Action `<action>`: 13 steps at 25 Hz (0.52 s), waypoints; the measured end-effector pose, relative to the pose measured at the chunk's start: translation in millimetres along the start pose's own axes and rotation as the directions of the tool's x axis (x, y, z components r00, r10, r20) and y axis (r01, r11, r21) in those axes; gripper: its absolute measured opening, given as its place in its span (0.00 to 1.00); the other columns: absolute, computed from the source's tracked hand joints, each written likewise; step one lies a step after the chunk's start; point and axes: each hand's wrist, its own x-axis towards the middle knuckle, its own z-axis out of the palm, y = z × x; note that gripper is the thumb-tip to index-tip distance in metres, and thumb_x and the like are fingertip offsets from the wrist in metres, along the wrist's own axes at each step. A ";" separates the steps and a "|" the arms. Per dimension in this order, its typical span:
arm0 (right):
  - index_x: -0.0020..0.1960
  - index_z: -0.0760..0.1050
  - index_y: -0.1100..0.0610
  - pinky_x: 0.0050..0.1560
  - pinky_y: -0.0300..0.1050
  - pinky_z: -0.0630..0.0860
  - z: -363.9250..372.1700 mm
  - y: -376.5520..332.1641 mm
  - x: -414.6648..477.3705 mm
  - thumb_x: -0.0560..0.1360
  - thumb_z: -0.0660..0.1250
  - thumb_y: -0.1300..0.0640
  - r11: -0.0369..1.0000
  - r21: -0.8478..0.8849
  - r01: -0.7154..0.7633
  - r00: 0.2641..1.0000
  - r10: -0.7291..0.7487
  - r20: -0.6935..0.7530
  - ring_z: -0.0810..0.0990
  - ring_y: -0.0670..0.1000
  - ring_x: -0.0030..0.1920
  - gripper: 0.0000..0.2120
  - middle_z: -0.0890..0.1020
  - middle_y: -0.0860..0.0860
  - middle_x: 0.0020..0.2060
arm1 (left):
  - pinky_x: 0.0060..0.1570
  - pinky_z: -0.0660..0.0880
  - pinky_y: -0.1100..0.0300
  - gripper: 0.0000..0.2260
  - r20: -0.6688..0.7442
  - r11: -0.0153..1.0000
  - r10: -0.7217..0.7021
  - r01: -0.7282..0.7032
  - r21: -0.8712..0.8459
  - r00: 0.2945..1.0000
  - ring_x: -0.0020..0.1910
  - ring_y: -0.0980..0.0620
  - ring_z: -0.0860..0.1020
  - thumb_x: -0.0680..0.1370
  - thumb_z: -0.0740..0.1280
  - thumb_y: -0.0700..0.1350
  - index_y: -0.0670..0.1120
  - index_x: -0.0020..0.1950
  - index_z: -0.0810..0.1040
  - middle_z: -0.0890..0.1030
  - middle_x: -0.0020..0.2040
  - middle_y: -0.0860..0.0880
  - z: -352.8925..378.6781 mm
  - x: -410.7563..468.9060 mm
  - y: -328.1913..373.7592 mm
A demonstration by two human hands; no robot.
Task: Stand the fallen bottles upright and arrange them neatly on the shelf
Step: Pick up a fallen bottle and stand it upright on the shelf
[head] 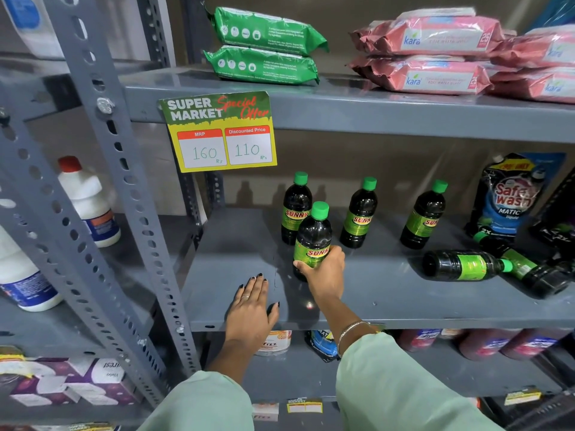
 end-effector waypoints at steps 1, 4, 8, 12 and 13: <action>0.57 0.65 0.60 0.56 0.52 0.72 -0.6 0.5 0.7 0.62 0.78 0.51 1.000 0.010 0.007 1.000 -0.007 0.009 0.70 0.56 0.61 0.32 0.72 0.56 0.57 | 0.71 0.44 0.57 0.39 0.007 1.000 -0.005 0.005 0.000 1.000 0.74 0.51 0.51 0.67 0.30 0.59 0.44 0.74 0.51 0.54 0.76 0.47 -0.8 0.3 -0.2; 0.62 0.63 0.61 0.61 0.51 0.69 -8.4 6.6 0.9 0.62 0.78 0.49 0.997 0.061 0.047 0.998 -0.050 0.036 0.67 0.56 0.64 0.37 0.71 0.57 0.60 | 0.71 0.55 0.54 0.35 0.011 1.000 -0.017 0.016 0.009 1.000 0.70 0.49 0.64 0.73 0.36 0.58 0.41 0.70 0.64 0.67 0.71 0.45 -2.8 -3.4 1.2; 0.68 0.60 0.60 0.63 0.53 0.69 -36.5 21.2 5.0 0.67 0.72 0.42 0.991 0.126 0.038 0.999 -0.038 -0.002 0.66 0.56 0.66 0.38 0.70 0.57 0.63 | 0.69 0.46 0.56 0.26 0.007 0.989 0.149 -0.149 -0.011 0.989 0.63 0.48 0.74 0.78 0.45 0.54 0.40 0.65 0.71 0.76 0.64 0.44 -7.6 -10.4 32.2; 0.67 0.62 0.62 0.63 0.54 0.67 -81.6 39.2 25.1 0.73 0.66 0.43 0.992 0.125 0.006 0.987 0.014 -0.161 0.66 0.59 0.67 0.33 0.70 0.60 0.64 | 0.71 0.40 0.56 0.32 -0.003 0.947 0.320 -0.320 -0.013 0.948 0.73 0.53 0.55 0.73 0.36 0.56 0.42 0.73 0.54 0.53 0.74 0.48 -16.0 0.5 99.0; 0.67 0.62 0.64 0.63 0.55 0.66 -95.3 44.1 33.0 0.73 0.66 0.44 0.993 0.116 -0.016 0.976 0.041 -0.214 0.66 0.60 0.66 0.32 0.70 0.61 0.63 | 0.70 0.38 0.57 0.33 -0.019 0.937 0.350 -0.350 -0.004 0.937 0.74 0.53 0.49 0.72 0.32 0.56 0.43 0.74 0.48 0.48 0.75 0.49 -14.9 6.3 114.9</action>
